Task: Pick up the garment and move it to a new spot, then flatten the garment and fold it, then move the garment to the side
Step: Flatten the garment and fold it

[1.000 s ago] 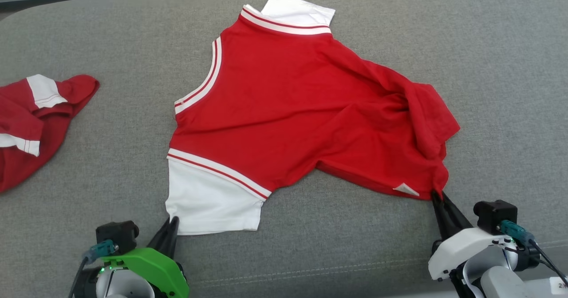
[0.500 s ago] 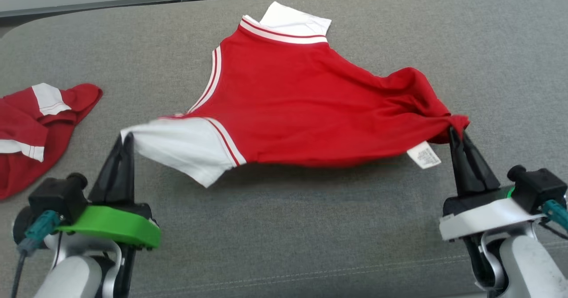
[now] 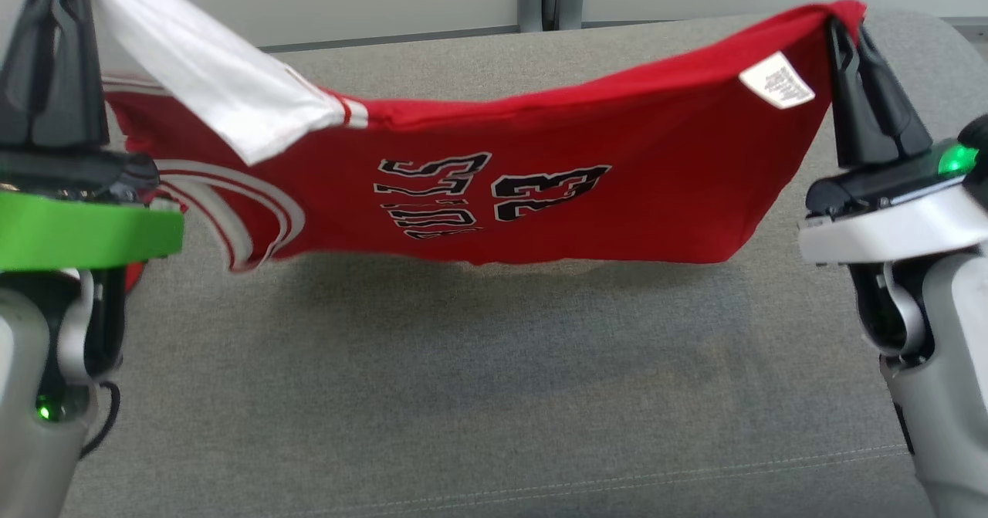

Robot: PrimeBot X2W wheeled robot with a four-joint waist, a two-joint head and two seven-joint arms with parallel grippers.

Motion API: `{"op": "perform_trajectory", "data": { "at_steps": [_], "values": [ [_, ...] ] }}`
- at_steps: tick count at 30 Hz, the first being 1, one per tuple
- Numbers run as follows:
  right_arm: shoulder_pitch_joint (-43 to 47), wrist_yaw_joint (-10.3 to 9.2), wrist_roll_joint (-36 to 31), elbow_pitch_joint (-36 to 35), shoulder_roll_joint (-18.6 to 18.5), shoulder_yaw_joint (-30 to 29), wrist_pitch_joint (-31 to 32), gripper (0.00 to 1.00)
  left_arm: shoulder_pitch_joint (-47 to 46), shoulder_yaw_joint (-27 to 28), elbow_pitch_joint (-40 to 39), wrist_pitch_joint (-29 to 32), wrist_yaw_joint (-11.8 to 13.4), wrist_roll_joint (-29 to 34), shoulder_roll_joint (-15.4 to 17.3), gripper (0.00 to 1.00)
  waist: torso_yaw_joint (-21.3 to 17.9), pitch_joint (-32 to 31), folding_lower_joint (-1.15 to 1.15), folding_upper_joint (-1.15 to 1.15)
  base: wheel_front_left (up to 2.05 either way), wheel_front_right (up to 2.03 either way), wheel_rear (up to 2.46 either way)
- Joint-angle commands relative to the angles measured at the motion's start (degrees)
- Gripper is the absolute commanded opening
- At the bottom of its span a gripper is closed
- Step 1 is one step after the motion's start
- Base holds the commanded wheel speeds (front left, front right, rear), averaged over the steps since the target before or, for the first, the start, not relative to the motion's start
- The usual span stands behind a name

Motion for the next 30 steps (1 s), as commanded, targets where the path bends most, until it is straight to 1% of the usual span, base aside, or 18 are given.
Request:
{"op": "perform_trajectory", "data": {
  "at_steps": [1, 4, 8, 10, 11, 13, 14, 15, 16, 18, 19, 21, 25, 30],
  "values": [
    [-1.87, -0.06, 0.35, 0.39, -0.43, 0.25, 0.08, 0.0, -2.49, 0.19, 0.0, 0.69, -0.47, 0.56, 0.54, 0.0, -0.07, -0.66, 0.0, 0.0, 0.0, 0.0, 0.0],
    [-7.83, -0.06, 0.56, 2.25, -2.43, 1.15, 0.49, 0.0, -10.12, -0.28, 2.24, 2.59, -2.25, 0.11, 0.38, 0.0, 0.19, -1.32, 0.0, 0.0, 0.0, 0.0, 0.0],
    [-13.39, -0.06, 1.4, 5.03, -3.97, 1.98, 1.55, 0.0, -17.5, -1.47, 6.71, 4.56, -4.71, -0.88, -0.61, 0.0, 0.37, -0.89, 0.0, 0.0, 0.0, 0.0, 0.0],
    [-16.49, -0.06, 2.09, 7.24, -4.41, 2.85, 2.19, 0.0, -21.08, -2.03, 9.92, 5.49, -6.11, -2.17, -1.66, 0.0, 0.41, -0.14, 0.0, 0.0, 0.0, 0.0, 0.0],
    [-17.99, -0.05, 1.92, 8.89, -5.01, 3.4, 2.76, 0.0, -23.09, -2.36, 12.03, 5.88, -6.85, -1.78, -1.55, 0.0, 0.41, 0.29, 0.0, 0.0, 0.0, 0.0, 0.0],
    [-21.82, -0.06, 2.49, 12.1, -5.45, 4.76, 2.96, 0.0, -27.1, -3.2, 16.12, 6.42, -8.46, -2.9, -3.0, 0.0, 0.48, 1.5, 0.0, 0.0, 0.0, 0.0, 0.0],
    [-23.74, -0.06, 2.5, 14.3, -5.89, 5.31, 3.16, 0.0, -29.41, -3.72, 18.67, 6.37, -9.29, -2.13, -2.99, 0.0, 0.54, 2.2, 0.0, 0.0, 0.0, 0.0, 0.0],
    [-25.74, -0.07, 2.91, 16.13, -5.92, 6.36, 2.82, 0.0, -31.14, -3.97, 21.28, 6.46, -10.06, -2.93, -4.02, 0.0, 0.51, 2.88, 0.0, 0.0, 0.0, 0.0, 0.0],
    [-27.59, -0.03, 3.52, 18.4, -6.09, 7.59, 2.95, 0.0, -33.09, -4.82, 24.01, 6.32, -10.8, -1.43, -3.77, 0.0, 0.5, 3.54, 0.0, 0.0, 0.0, 0.0, 0.0],
    [-31.98, -0.05, 3.27, 22.76, -6.92, 9.39, 2.46, 0.0, -37.02, -5.62, 29.01, 5.62, -12.12, -1.73, -5.46, 0.0, 0.66, 4.95, 0.0, 0.0, 0.0, 0.0, 0.0],
    [-34.19, -0.06, 3.82, 25.03, -6.77, 10.07, 2.15, 0.0, -39.19, -6.11, 31.54, 5.08, -12.67, -0.69, -5.72, 0.0, 0.69, 5.67, 0.0, 0.0, 0.0, 0.0, 0.0],
    [-38.3, -0.06, 3.57, 29.86, -6.51, 11.5, 1.56, 0.0, -42.75, -6.72, 36.62, 4.23, -13.8, -0.66, -6.92, 0.0, 0.59, 7.05, 0.0, 0.0, 0.0, 0.0, 0.0],
    [-47.32, -0.06, 3.64, 39.79, -4.78, 13.79, 0.27, 0.0, -49.94, -7.31, 46.45, 1.22, -15.51, 0.75, -8.45, 0.0, -0.06, 10.14, 0.0, 0.0, 0.0, 0.0, 0.0],
    [-57.63, -0.06, 4.31, 51.94, -1.04, 12.37, -2.74, 0.0, -57.7, -7.28, 57.3, -3.68, -16.93, 1.71, -10.02, 0.0, -1.01, 13.77, 0.0, 0.0, 0.0, 0.0, 0.0]
  ]
}}
